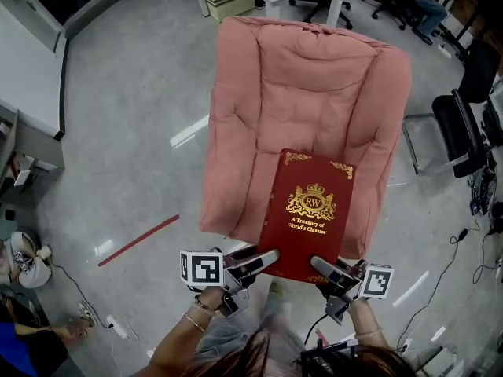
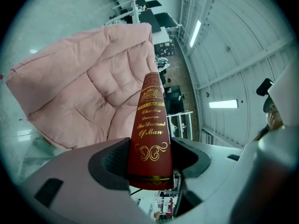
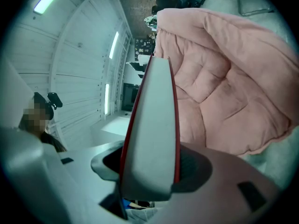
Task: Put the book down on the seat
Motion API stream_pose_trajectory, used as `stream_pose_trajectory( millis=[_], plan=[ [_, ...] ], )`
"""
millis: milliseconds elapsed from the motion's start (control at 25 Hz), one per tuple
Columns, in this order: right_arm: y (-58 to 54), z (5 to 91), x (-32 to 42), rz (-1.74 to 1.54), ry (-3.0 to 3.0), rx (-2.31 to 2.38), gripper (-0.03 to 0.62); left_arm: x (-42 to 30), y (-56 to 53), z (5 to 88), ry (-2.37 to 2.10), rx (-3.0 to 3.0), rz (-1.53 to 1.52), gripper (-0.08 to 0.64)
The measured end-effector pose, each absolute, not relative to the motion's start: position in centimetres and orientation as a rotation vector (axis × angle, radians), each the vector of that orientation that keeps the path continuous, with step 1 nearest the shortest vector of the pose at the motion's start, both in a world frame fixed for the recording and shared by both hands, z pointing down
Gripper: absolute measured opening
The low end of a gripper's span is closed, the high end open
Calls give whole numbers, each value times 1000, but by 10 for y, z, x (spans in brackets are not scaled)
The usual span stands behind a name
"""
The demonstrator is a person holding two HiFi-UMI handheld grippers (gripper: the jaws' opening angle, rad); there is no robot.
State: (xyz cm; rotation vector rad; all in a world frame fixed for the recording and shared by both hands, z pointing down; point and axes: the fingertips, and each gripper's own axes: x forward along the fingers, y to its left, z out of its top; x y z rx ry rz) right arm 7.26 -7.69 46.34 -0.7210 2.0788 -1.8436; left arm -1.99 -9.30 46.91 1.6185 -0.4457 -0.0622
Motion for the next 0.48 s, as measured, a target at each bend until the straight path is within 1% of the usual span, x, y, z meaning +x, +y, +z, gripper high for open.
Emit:
stream_pose_trajectory(
  millis=[480],
  plan=[
    [-98, 511, 81, -1894, 2040, -768, 262, -11, -117, 517, -413, 1585, -21, 261]
  ],
)
